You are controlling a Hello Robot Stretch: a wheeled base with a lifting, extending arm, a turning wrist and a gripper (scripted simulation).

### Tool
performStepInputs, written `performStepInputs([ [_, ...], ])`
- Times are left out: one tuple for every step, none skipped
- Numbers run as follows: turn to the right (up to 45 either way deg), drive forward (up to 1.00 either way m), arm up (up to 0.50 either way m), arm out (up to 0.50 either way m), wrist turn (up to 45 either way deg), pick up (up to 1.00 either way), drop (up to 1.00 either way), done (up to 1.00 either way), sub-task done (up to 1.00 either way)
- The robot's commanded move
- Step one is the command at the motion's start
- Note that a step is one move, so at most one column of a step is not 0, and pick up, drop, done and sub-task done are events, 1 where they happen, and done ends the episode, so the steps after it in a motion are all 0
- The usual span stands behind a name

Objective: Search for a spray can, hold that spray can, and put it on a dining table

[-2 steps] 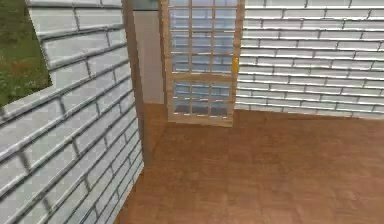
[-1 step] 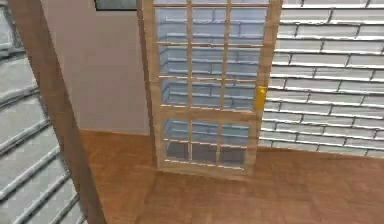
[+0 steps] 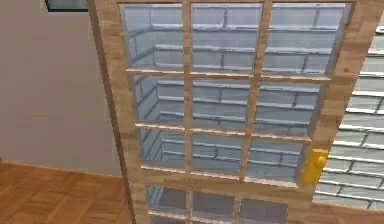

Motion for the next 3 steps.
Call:
performStepInputs([
  [-15.0,0.00,0.00,0.00,0.0,0.00,0.00,0.00,0.00],
  [0.0,0.30,0.00,0.00,0.0,0.00,0.00,0.00,0.00],
  [-45.0,0.00,0.00,0.00,0.0,0.00,0.00,0.00,0.00],
])
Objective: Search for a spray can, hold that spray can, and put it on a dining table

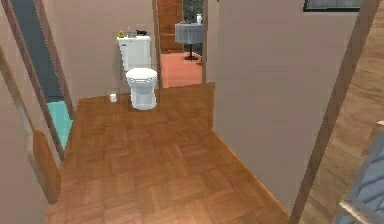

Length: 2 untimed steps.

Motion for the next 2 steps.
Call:
performStepInputs([
  [-3.0,0.00,0.00,0.00,0.0,0.00,0.00,0.00,0.00],
  [0.0,1.00,0.00,0.00,0.0,0.00,0.00,0.00,0.00],
])
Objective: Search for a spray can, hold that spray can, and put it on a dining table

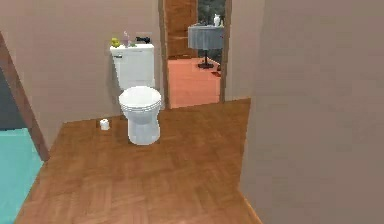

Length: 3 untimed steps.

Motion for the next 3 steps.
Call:
performStepInputs([
  [0.0,1.00,0.00,0.00,0.0,0.00,0.00,0.00,0.00],
  [0.0,1.00,0.00,0.00,0.0,0.00,0.00,0.00,0.00],
  [15.0,0.00,0.00,0.00,0.0,0.00,0.00,0.00,0.00],
])
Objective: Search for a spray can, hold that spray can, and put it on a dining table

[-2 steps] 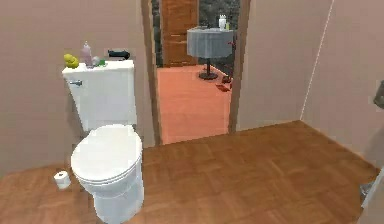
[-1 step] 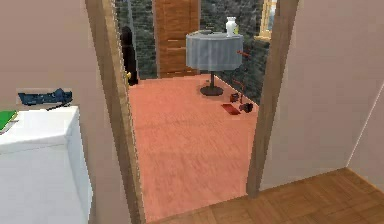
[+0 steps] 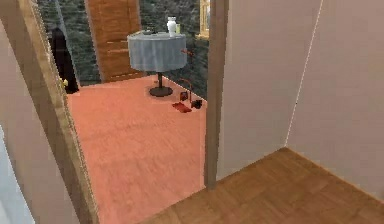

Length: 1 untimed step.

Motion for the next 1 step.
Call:
performStepInputs([
  [0.0,0.05,0.00,0.00,0.0,0.00,0.00,0.00,0.00],
])
